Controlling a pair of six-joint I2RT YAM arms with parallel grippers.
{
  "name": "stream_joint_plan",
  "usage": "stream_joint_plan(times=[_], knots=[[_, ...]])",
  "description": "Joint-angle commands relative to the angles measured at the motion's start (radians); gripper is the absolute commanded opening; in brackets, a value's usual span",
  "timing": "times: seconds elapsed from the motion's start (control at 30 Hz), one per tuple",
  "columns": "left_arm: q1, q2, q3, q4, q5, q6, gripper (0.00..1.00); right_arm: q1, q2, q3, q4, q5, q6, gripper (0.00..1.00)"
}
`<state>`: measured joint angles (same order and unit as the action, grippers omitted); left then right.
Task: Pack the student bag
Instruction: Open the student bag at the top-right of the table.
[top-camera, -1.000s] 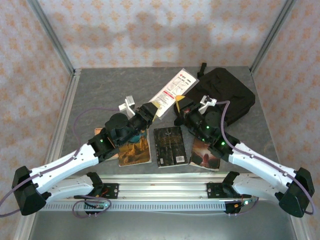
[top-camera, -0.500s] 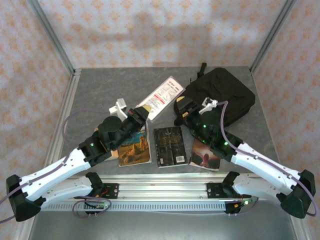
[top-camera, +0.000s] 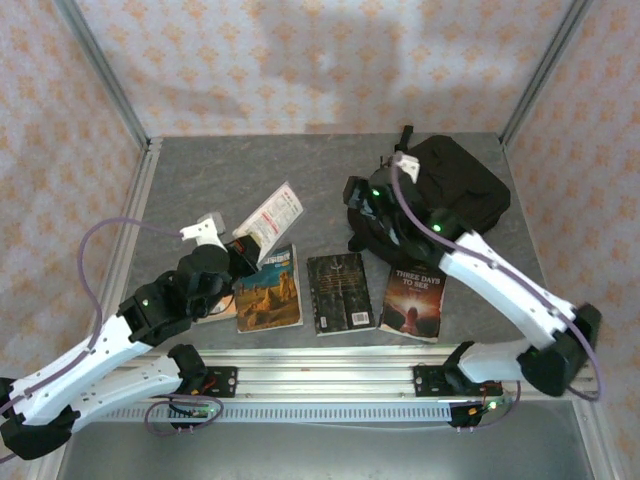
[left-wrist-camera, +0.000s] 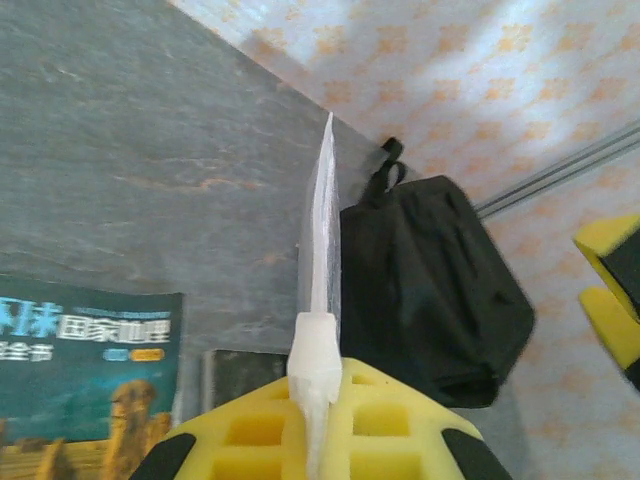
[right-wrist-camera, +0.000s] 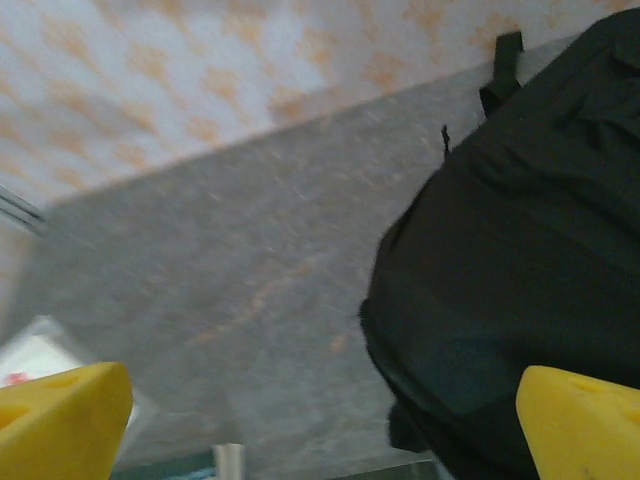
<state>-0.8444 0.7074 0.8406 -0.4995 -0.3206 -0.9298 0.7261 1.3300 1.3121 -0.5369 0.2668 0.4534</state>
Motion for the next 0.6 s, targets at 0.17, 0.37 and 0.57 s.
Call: stream_joint_plan(times=[0.17,0.37,0.57], knots=[[0.000,-0.019,-0.070,-0.010,-0.039,0.085,0.00,-0.037,0.288,0.204,-0.222,0.072,-0.145,0.89],[0.001,0.004,-0.147,0.076,0.007,0.038,0.00,-0.099,0.416,0.261,-0.232,0.000,-0.132,0.78],[0.003,0.035,-0.168,0.104,0.004,0.037,0.00,-0.114,0.487,0.293,-0.229,-0.037,-0.136,0.75]])
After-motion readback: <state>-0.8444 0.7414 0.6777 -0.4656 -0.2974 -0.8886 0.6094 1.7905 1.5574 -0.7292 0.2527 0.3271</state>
